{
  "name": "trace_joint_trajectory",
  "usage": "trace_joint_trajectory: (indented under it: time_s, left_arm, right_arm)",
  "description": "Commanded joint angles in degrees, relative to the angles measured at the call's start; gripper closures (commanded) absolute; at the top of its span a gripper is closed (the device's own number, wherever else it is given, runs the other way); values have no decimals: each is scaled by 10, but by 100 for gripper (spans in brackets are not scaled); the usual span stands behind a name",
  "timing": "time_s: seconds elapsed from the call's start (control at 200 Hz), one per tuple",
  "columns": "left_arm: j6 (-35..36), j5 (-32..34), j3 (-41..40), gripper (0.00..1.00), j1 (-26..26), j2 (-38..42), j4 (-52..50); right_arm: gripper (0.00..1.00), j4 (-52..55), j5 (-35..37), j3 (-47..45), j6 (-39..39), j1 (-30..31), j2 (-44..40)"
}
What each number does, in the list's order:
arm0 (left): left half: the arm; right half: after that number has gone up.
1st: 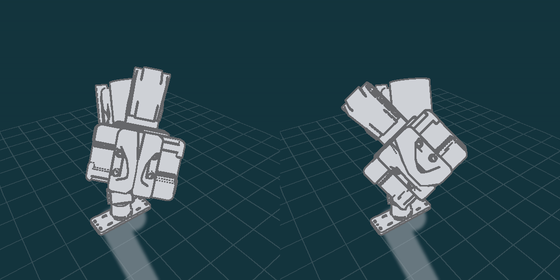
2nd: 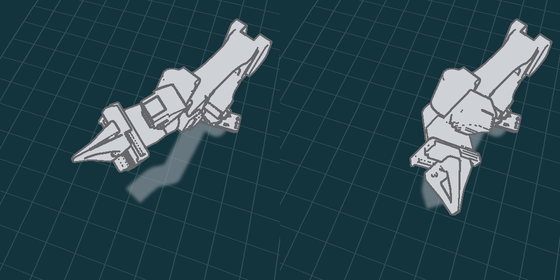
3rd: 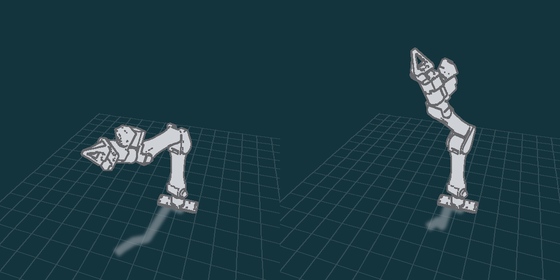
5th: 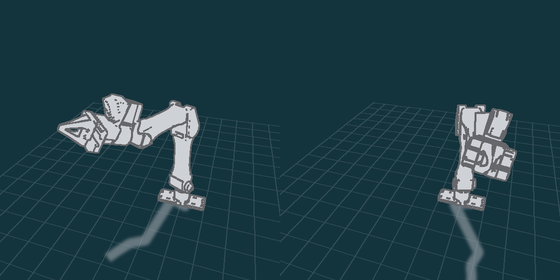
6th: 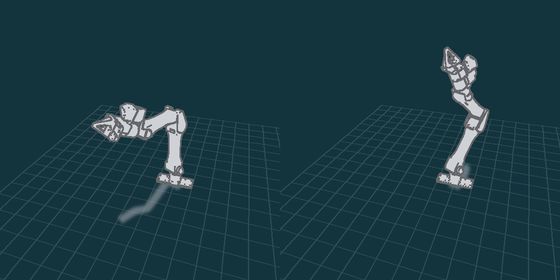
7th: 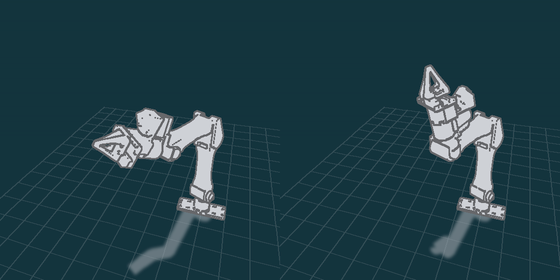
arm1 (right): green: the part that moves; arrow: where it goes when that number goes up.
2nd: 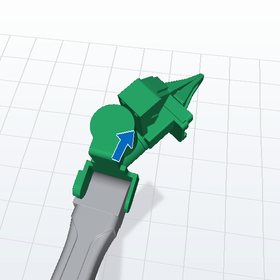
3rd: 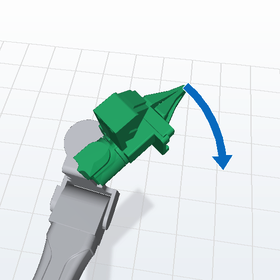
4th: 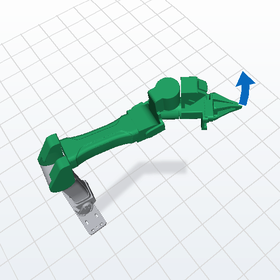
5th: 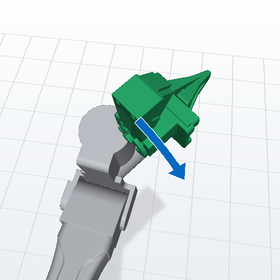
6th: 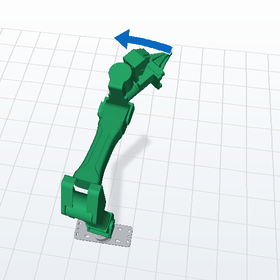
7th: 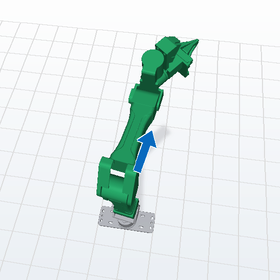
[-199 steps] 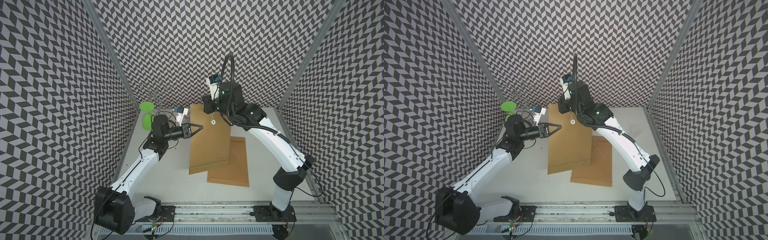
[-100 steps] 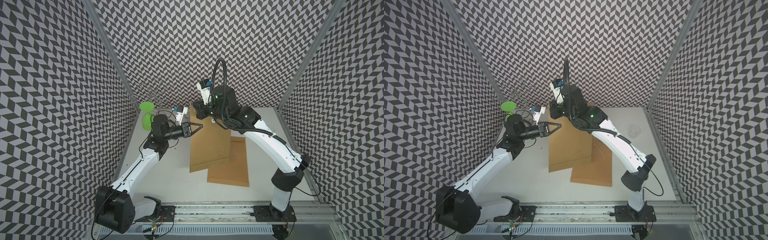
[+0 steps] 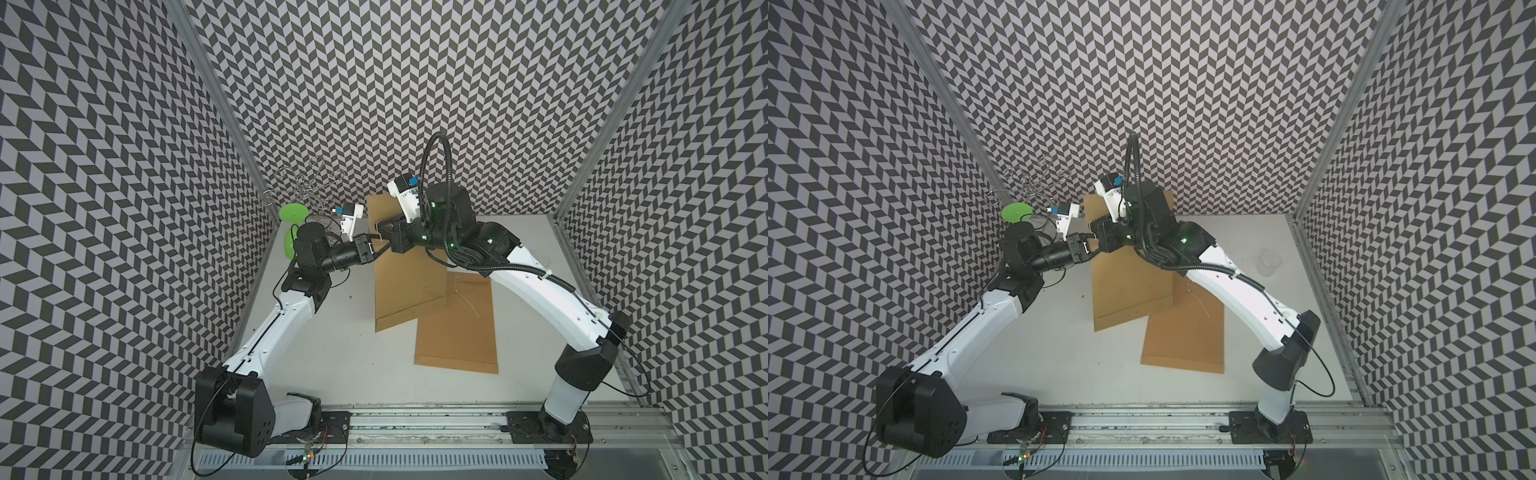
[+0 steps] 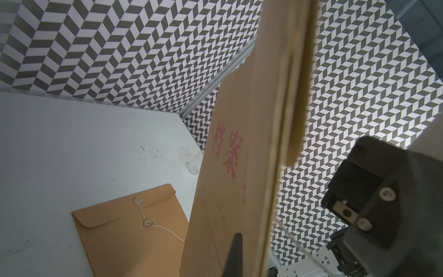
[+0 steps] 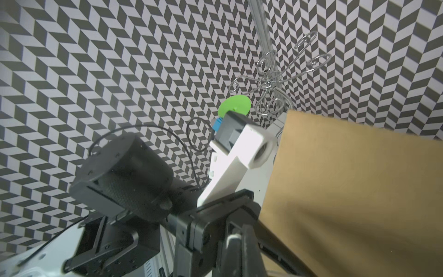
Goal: Close the mouth of the file bag
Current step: Close the file bag.
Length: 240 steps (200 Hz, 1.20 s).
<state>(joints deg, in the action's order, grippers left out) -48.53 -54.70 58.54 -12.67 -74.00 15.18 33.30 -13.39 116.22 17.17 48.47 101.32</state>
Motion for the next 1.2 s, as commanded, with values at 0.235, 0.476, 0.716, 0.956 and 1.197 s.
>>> trace_joint_trajectory:
  time_s: [0.235,0.476,0.716,0.956,1.197]
  left_arm:
    - [-4,-9,53,100,30,-5,29]
    - [2,-9,84,100,39,-14,24]
    - [2,-9,96,100,42,-14,24]
    - [7,-15,103,100,43,-13,23]
    - [8,-21,110,100,44,-12,28]
  right_arm:
    - [100,-78,-32,-119,25,4,-90]
    - [100,-110,-37,-218,36,3,-150]
    - [100,-121,-38,-251,39,2,-152]
    - [100,-130,-39,-272,41,-6,-155]
    - [100,-139,-54,-299,48,-23,-164]
